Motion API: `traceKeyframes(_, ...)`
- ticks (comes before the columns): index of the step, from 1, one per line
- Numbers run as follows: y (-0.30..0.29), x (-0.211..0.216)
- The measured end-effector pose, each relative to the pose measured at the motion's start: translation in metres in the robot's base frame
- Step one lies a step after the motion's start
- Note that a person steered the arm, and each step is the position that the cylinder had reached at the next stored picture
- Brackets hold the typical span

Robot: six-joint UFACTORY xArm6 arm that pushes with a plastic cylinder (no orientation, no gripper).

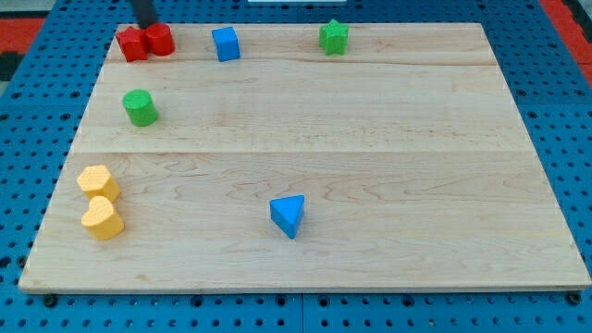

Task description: Move the red circle diagonal to the bottom left of the green star

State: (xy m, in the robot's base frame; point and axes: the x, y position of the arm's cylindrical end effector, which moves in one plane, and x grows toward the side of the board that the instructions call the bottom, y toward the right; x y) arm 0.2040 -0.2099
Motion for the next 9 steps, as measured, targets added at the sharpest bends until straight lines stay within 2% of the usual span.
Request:
traceKeyframes(2, -0.001, 0.089)
traceKeyframes(3, 0.02, 0.107)
traceKeyframes(4, -0.016, 0.088)
traceKeyframes(5, -0.024, 0.067)
traceKeyframes(6, 0.02, 0.064)
traceKeyframes(8, 0.132, 0.1)
traceKeyframes(9, 0.105, 0.102)
